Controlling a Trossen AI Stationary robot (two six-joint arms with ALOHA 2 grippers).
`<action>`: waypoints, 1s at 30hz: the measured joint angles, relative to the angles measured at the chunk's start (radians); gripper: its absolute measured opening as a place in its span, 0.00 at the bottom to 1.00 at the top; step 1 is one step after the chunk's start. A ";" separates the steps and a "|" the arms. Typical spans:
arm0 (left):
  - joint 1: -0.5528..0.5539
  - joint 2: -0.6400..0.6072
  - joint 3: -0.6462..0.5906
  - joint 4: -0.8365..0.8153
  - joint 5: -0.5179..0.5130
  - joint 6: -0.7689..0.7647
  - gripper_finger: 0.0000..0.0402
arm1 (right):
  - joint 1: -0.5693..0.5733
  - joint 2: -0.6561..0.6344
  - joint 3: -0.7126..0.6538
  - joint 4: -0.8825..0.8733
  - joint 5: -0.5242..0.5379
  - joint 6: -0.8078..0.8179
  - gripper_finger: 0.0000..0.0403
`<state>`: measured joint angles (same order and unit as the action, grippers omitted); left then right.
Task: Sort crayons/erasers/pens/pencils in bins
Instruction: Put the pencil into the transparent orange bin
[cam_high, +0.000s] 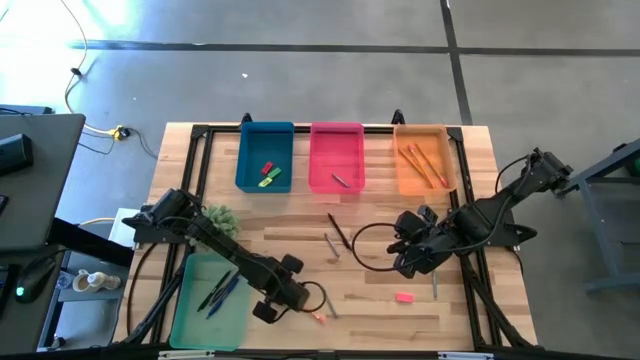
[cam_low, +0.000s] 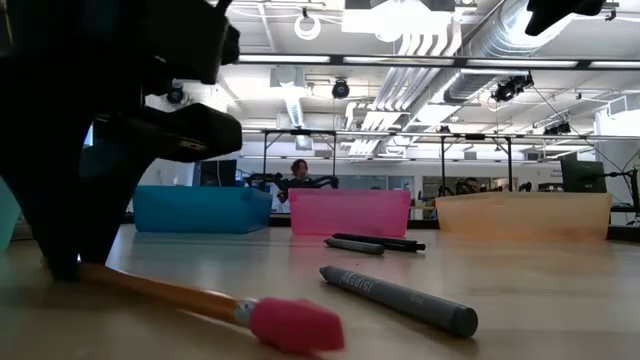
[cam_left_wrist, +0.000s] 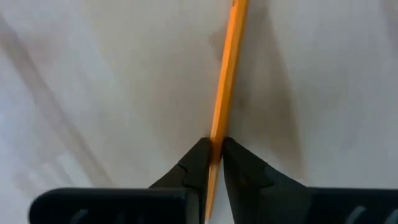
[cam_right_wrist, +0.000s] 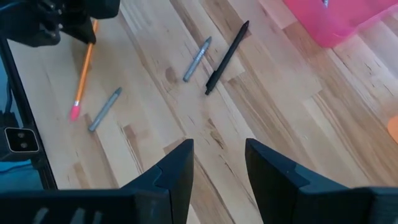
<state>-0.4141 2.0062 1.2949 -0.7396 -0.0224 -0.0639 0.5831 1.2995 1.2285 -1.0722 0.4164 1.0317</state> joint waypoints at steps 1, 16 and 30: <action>0.000 0.000 0.000 -0.017 -0.014 0.006 0.08 | 0.000 0.000 0.000 0.000 0.000 0.001 0.34; 0.080 0.001 -0.004 -0.187 -0.102 0.060 0.14 | 0.000 0.000 0.000 0.000 0.000 0.016 0.34; 0.104 0.011 0.089 -0.193 -0.051 0.066 0.33 | 0.000 0.000 0.000 -0.001 0.001 0.008 0.34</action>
<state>-0.3103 2.0174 1.3839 -0.9329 -0.0737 0.0024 0.5831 1.2995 1.2285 -1.0728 0.4171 1.0397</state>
